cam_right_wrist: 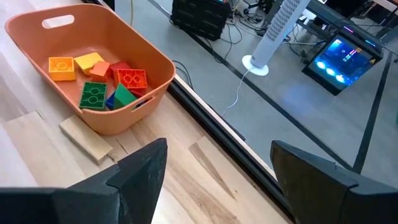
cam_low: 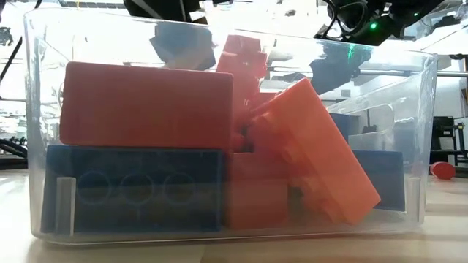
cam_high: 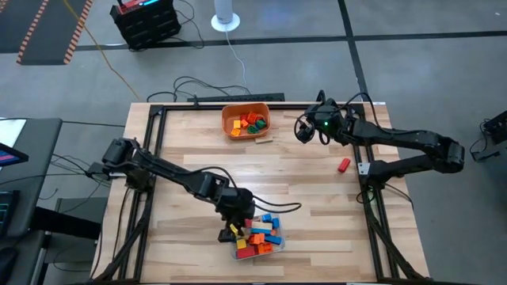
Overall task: Sort blocks by size
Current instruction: Put the large brown wooden block into the transparent bin
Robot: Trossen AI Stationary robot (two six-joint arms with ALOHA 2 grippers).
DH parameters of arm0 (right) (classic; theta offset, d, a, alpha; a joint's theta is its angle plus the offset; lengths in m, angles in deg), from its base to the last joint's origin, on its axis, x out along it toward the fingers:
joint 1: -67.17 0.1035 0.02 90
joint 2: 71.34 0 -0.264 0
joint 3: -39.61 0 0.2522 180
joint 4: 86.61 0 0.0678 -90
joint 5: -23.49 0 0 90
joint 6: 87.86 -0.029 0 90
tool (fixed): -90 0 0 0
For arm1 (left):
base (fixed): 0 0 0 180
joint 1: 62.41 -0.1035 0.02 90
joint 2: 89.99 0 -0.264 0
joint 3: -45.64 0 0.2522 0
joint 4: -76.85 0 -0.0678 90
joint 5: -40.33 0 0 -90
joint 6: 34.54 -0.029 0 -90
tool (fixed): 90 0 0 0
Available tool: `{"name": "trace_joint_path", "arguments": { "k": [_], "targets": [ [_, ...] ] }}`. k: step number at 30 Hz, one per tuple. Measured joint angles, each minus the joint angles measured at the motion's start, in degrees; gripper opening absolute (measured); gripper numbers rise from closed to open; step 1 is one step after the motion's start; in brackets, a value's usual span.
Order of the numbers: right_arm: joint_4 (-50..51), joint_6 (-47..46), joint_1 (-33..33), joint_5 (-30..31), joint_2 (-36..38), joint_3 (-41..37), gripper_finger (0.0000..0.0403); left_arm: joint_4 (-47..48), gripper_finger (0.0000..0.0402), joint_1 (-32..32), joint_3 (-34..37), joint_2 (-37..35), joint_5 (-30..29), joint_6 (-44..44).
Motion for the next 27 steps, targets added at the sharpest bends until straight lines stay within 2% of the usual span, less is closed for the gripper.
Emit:
{"name": "trace_joint_path", "arguments": {
  "k": [4, 8, 10, 13, 20, 22, 23, 25, 27],
  "targets": [
    [0.0, 0.0, 0.0, 0.0, 0.0, 0.0, 0.0317, 1.0, 0.0181, -1.6, -0.7, 0.0, -0.1, -0.9],
    [0.0, 0.0, 0.0, 0.0, 0.0, 0.0, 0.0317, 8.9, 0.0211, -5.0, -5.8, -0.1, -1.3, -7.2],
    [0.1, 0.0, 0.0, 0.0, 0.0, 0.0, 0.0317, 13.3, 0.0216, -6.9, -8.3, -0.2, -8.0, -11.8],
    [0.6, 0.0, 0.0, 0.0, 0.0, 0.0, 0.0317, 13.7, 0.0214, -11.0, -9.1, -0.2, -17.9, -18.6],
    [6.3, -0.6, 0.0, -0.1, 0.0, 0.0, 0.0317, 9.3, 0.0202, -25.6, -5.9, 1.2, -15.4, -27.3],
    [6.1, -0.1, -0.8, -3.8, 0.0, -1.1, 0.0317, 7.3, 0.0201, -28.4, -5.2, 1.5, -15.3, -28.2],
    [3.9, 1.1, -1.4, -7.4, 0.0, -2.5, 0.0317, 6.2, 0.0201, -29.3, -5.0, 1.4, -15.2, -28.3],
    [-6.3, 4.5, -3.0, -15.1, -0.5, -6.8, 0.0317, 6.0, 0.0200, -30.0, -4.3, 1.2, -15.4, -28.5],
    [-18.2, 6.6, -4.9, -19.9, -1.9, -10.6, 0.0317, 3.0, 0.0200, -29.4, -3.0, 1.0, -16.2, -28.7]
  ]
}}
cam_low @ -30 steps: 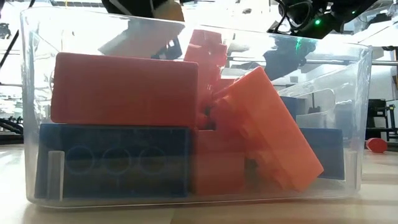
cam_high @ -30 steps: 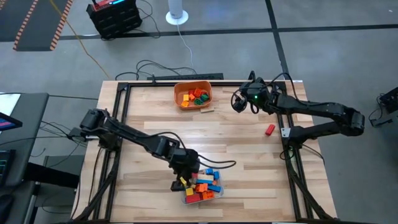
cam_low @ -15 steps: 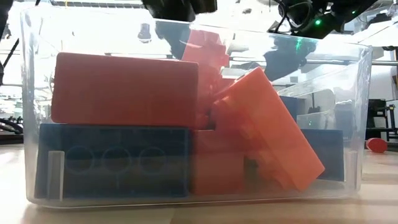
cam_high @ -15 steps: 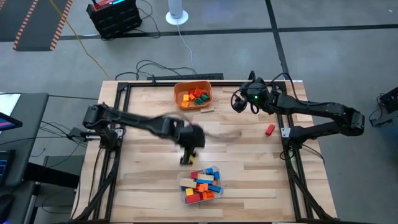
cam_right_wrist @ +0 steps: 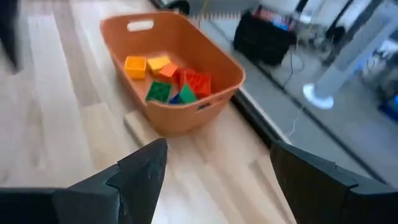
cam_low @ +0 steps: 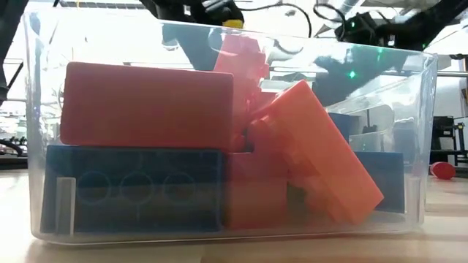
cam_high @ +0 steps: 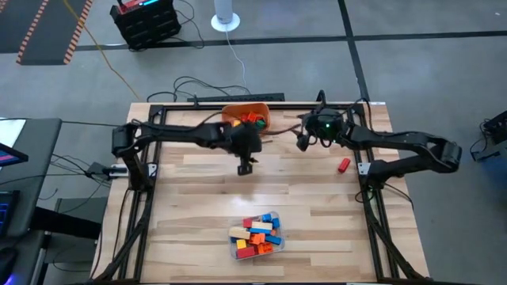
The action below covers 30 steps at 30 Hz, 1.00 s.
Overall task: Sort blocks by size
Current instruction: Put the large brown wooden block into the transparent bin
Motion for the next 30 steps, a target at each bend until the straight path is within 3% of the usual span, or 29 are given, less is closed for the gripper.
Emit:
{"name": "trace_joint_path", "arguments": {
  "k": [2, 6, 12, 17, 25, 30],
  "targets": [
    [-6.2, 0.8, -1.6, -2.7, -2.0, -2.2, 0.0317, -4.8, 0.0196, 1.3, 2.3, -0.7, -1.4, -0.1],
    [-8.7, -0.3, -3.0, -6.7, -8.9, -1.9, 0.0317, -15.0, 0.0180, 4.0, 9.0, -2.2, -1.8, -1.4],
    [-8.7, -0.1, -0.5, -7.2, -23.5, 3.0, 0.0317, -28.4, 0.0158, 7.5, 18.2, -5.3, -1.8, -0.9],
    [-10.2, 0.4, 0.6, -8.6, -32.3, 8.3, 0.0317, -33.7, 0.0148, 10.6, 25.3, -10.1, -1.8, -0.1],
    [-14.6, 4.9, 1.3, -9.3, -37.0, 11.3, 0.0317, -41.3, 0.0146, 14.4, 34.9, -17.8, -3.0, 2.5],
    [-13.9, 5.3, 0.4, -13.3, -36.8, 12.6, 0.0317, -41.1, 0.0146, 15.2, 37.2, -19.0, -7.6, 2.7]
  ]
}}
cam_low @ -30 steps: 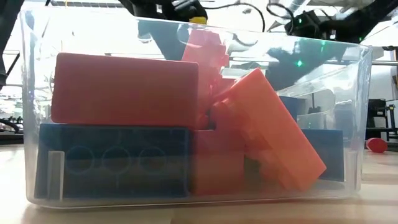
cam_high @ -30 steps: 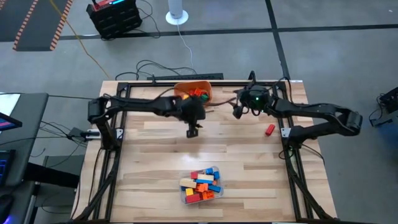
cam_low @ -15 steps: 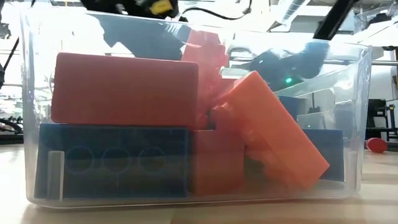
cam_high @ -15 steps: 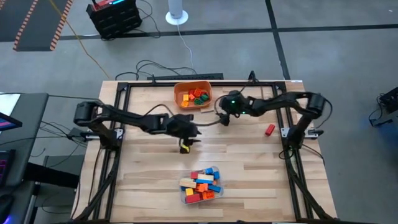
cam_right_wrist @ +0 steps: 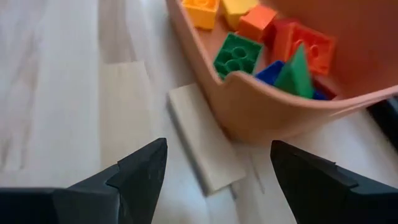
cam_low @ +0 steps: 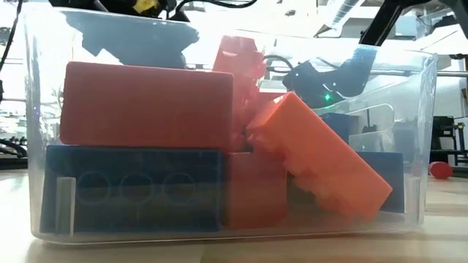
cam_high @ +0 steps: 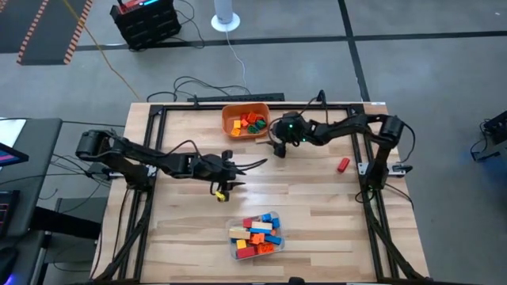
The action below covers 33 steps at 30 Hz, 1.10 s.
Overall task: Sort blocks by size
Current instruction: Put the large brown wooden block into the transparent bin
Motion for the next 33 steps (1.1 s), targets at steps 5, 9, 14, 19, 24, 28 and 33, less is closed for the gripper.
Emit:
{"name": "trace_joint_path", "arguments": {
  "k": [5, 9, 14, 19, 24, 28, 33],
  "targets": [
    [0.2, 0.2, -0.5, -2.4, -1.3, 0.2, 0.0317, -0.5, 0.0145, 0.0, 0.6, 0.1, -2.2, 0.8],
    [-0.9, 1.1, 0.0, -2.0, -3.5, 0.1, 0.0317, -1.4, 0.0146, 0.0, 0.6, 0.0, -2.5, 1.3],
    [-1.9, 1.5, 0.6, -2.0, -3.2, 0.3, 0.0299, -0.8, 0.0146, 0.0, 0.6, -0.1, -2.8, 1.8],
    [-1.2, 2.1, 0.4, -1.8, -3.3, 0.3, 0.0261, -0.6, 0.0146, 0.0, 0.6, -0.1, -3.3, 1.8],
    [6.4, 3.5, 0.4, -1.8, -3.3, 3.5, 0.0223, -0.3, 0.0146, 0.0, 0.6, -0.1, -3.4, 1.7],
    [13.9, 3.6, 0.5, -1.8, -3.3, 6.2, 0.0186, 0.3, 0.0146, 0.0, 0.6, -0.1, -3.4, 1.7],
    [21.7, 3.2, 1.6, -1.8, -3.2, 8.9, 0.0143, 1.2, 0.0146, 0.0, 0.6, -0.1, -3.4, 1.7]
  ]
}}
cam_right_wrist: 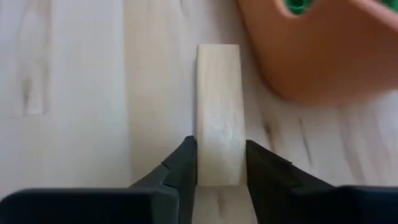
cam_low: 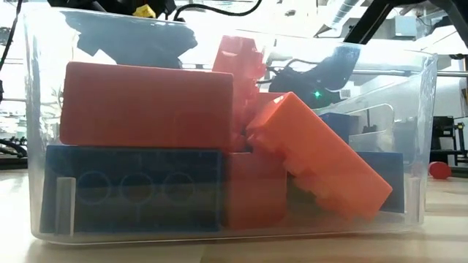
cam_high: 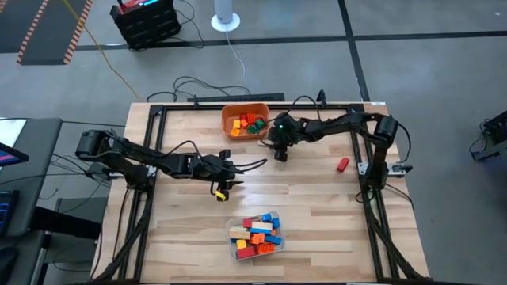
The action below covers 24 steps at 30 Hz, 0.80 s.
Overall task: Sort blocks by size
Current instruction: Put the large brown wooden block into the transparent bin
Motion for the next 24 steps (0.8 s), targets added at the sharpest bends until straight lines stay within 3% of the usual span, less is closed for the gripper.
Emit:
{"name": "trace_joint_path", "arguments": {
  "k": [7, 12, 16, 24],
  "targets": [
    [8.2, -2.6, 3.5, 1.0, 1.6, 1.4, 0.0138, 2.2, 0.0146, 0.2, 0.0, 0.0, -2.4, 0.1],
    [16.6, -5.2, 7.4, 1.4, 7.3, 1.4, 0.0137, 3.6, 0.0146, 1.7, 0.0, -2.3, -4.0, 0.0],
    [20.0, -8.0, 14.1, 0.5, 13.2, 1.4, 0.0136, 6.3, 0.0146, 2.7, -0.1, -4.9, -6.7, 0.2],
    [16.8, -17.3, 31.3, -0.7, 20.6, 1.4, 0.0138, 8.7, 0.0146, 2.8, -0.1, -5.2, -6.8, 2.3]
  ]
}}
